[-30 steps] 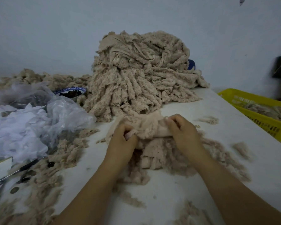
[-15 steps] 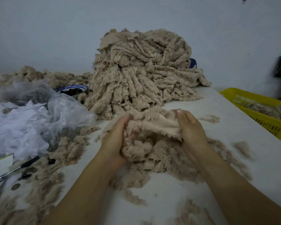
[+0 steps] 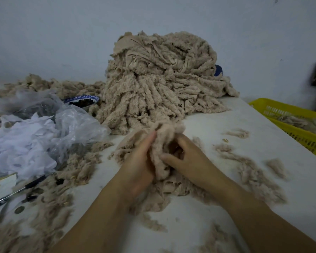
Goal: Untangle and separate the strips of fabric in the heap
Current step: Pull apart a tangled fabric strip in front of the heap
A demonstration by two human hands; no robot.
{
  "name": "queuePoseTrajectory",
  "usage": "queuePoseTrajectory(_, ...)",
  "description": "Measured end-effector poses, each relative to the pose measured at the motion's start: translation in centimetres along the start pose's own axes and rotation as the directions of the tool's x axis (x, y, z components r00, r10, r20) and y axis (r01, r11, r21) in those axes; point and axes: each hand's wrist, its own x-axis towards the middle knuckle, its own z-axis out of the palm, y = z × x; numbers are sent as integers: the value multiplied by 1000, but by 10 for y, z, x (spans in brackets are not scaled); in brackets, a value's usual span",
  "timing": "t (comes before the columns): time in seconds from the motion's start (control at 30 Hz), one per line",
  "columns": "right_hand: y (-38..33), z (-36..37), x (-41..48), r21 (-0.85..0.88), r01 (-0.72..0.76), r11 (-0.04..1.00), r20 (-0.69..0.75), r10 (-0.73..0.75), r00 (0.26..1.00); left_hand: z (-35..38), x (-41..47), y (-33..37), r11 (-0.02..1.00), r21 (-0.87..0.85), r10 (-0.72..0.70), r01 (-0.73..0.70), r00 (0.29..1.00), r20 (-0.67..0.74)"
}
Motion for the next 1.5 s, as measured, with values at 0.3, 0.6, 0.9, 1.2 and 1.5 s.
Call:
queuePoseTrajectory(0.3,14,-63,17,903,271,333,-414,507,756,-11,3,-1,827,544,305,-143,926,-220)
queuePoseTrajectory(0.6,28,-19,6,-633,-280,722,-98,284,954,-21,6,-23,18,1000,173,-15,985,11)
queuePoseTrajectory(0.9,9,-25,8,455,-60,889,-347,239,907,-12,7,-3,912,375,304,-166,887,-348)
queuePoseTrajectory(1.2,-6,-5,4,175,-48,983,-15,52,999,-4,3,-1,928,372,169,-30,922,-347)
queuePoseTrajectory(1.5,12,-33,8,-166,-161,973,-374,89,923,-30,1,38,843,-342,181,-415,818,-546)
